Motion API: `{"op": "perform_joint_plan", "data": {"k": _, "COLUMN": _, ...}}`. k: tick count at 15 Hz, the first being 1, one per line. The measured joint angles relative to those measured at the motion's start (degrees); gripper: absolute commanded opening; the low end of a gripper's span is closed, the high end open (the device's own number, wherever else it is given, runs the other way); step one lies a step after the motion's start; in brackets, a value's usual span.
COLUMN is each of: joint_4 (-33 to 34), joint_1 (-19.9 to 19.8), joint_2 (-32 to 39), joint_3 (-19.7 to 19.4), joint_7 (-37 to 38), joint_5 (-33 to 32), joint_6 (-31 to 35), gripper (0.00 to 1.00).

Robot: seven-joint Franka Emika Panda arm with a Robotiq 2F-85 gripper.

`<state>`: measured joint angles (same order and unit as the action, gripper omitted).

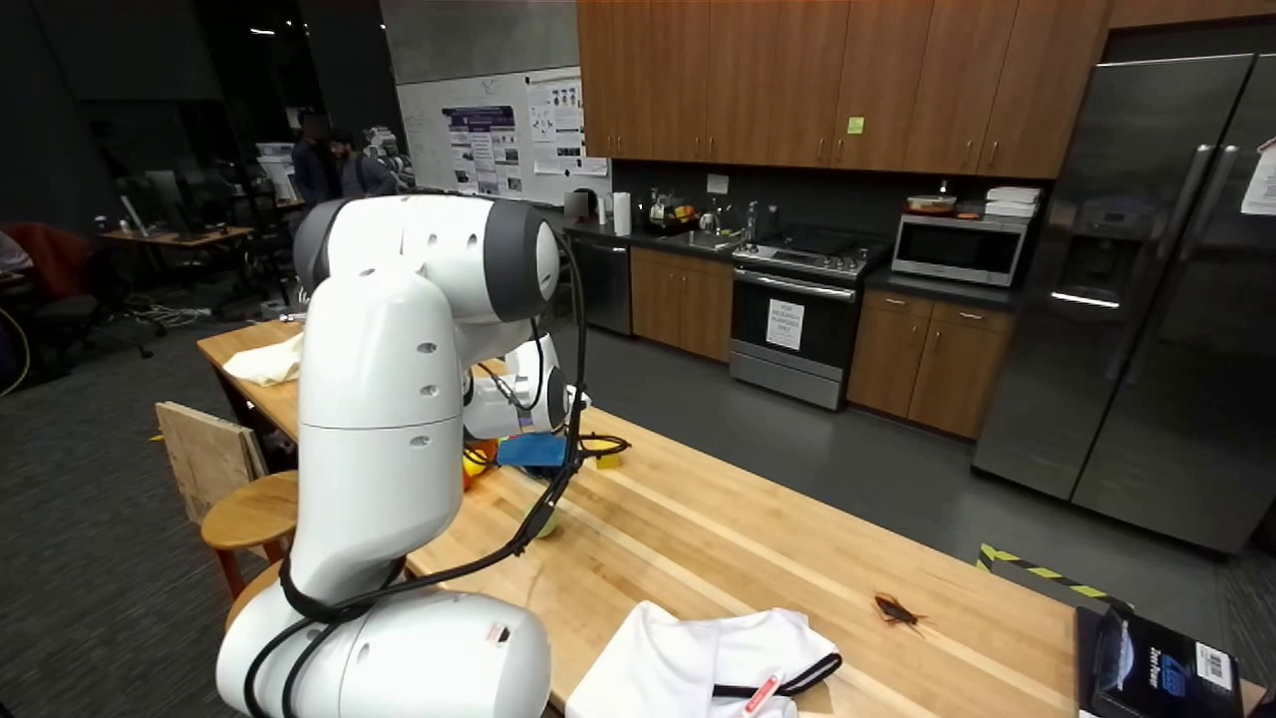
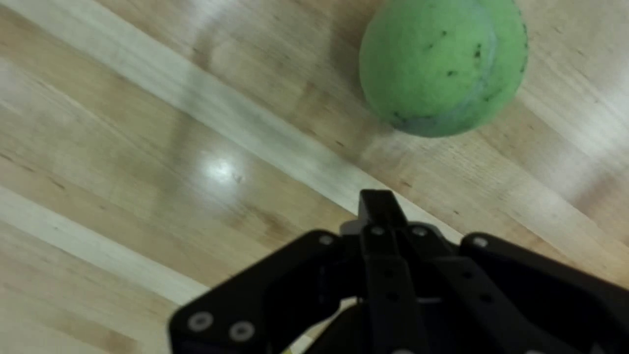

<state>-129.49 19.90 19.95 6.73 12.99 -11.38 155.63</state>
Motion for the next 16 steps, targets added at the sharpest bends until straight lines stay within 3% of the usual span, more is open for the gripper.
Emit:
{"op": "perform_joint_plan", "data": {"k": 3, "joint_4": 1.04, "joint_1": 3.23, "joint_2": 0.04, "joint_3": 0.96, "joint_7": 0.24, "joint_5": -2.19, "joint_6": -0.08, "gripper": 0.00}}
{"op": "perform_joint_plan", "data": {"k": 9, "joint_4": 2.42, "joint_1": 5.59, "joint_2": 0.36, "joint_3": 7.35, "joint_7": -0.37, "joint_5": -0.90, "joint_6": -2.22, "gripper": 0.00}}
{"op": "perform_joint_plan", "data": {"k": 16, "joint_4": 4.93, "joint_1": 5.77, "joint_2": 0.50, "joint_3": 9.86, "joint_7": -0.68, "joint_5": 4.83, "joint_6": -13.15, "gripper": 0.00}}
